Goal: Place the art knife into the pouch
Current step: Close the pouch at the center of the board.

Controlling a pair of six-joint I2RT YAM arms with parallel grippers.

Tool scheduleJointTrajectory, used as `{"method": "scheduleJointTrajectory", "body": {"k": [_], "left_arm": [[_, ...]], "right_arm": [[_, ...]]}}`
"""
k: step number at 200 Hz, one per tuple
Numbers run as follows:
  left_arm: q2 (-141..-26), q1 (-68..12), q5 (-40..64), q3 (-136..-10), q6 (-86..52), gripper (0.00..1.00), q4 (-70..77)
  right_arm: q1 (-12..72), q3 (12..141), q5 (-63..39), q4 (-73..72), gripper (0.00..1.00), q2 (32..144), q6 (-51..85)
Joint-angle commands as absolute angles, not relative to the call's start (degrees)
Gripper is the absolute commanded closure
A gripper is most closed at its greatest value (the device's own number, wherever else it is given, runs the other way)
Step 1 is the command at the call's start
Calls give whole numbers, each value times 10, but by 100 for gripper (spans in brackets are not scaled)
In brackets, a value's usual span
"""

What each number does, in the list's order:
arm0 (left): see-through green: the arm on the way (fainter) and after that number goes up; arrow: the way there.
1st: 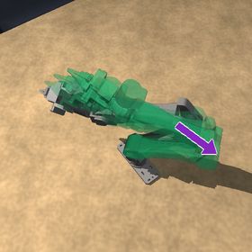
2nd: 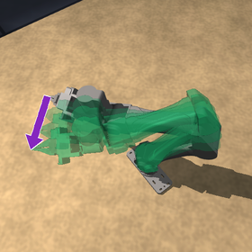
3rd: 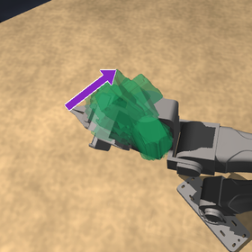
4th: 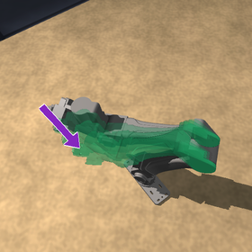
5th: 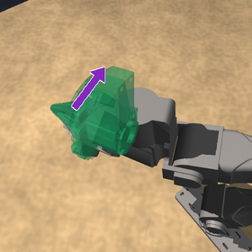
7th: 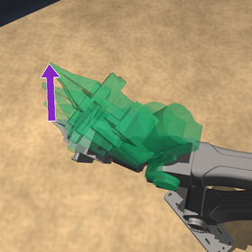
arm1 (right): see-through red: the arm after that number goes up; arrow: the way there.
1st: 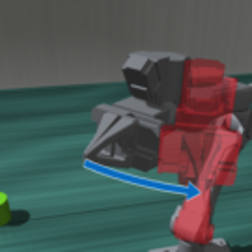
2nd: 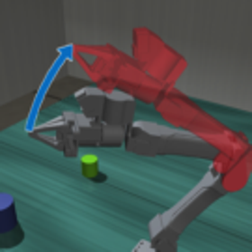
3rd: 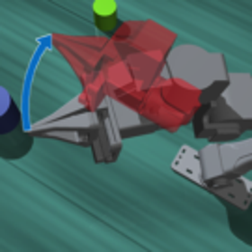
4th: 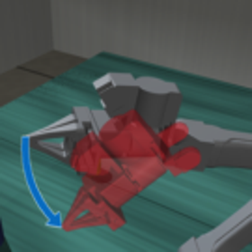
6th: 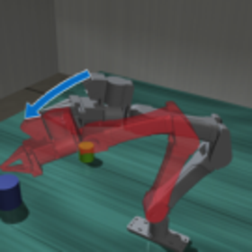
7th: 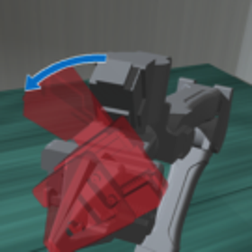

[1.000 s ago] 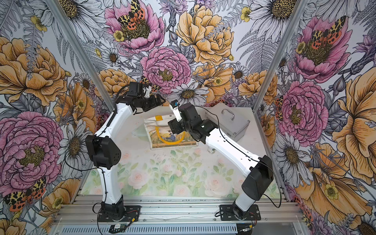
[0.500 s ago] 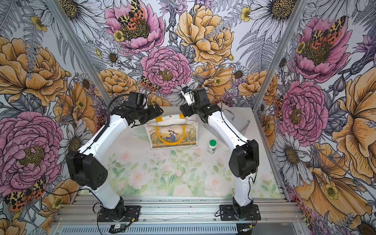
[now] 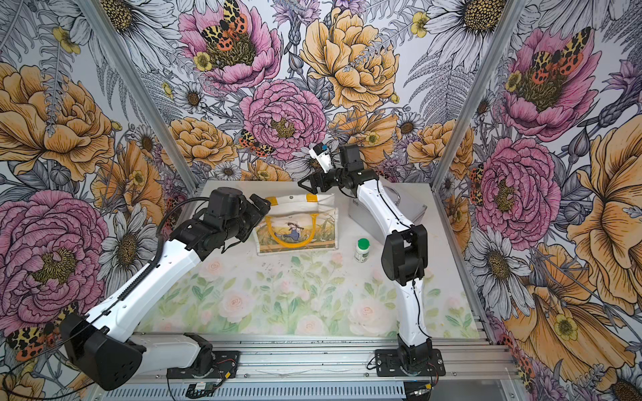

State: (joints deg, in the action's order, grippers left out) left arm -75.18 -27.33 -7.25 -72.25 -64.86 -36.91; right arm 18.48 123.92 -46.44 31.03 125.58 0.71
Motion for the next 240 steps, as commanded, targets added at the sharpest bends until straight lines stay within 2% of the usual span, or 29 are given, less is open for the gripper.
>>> {"method": "scheduleJointTrajectory", "body": {"k": [1, 33, 92, 159, 211, 240], "left_arm": [[-764, -278, -104, -704, -719, 1, -326], [-785, -273, -111, -680, -764, 1, -273], [-881, -244, -98, -751, -752, 1, -259], [-936, -224, -74, -804, -731, 1, -253], [-987, -209, -35, -849, -707, 1, -255], [-1010, -205, -15, -871, -692, 1, -255]], "right_arm": [[173, 1271, -531, 317, 8, 1283, 33], [172, 1270, -565, 318, 8, 1289, 37], [176, 1212, -625, 320, 8, 1270, 34], [181, 1156, -618, 329, 9, 1221, 20], [207, 1137, -578, 394, 9, 1177, -31], [247, 1136, -467, 456, 10, 1172, -87]]}}
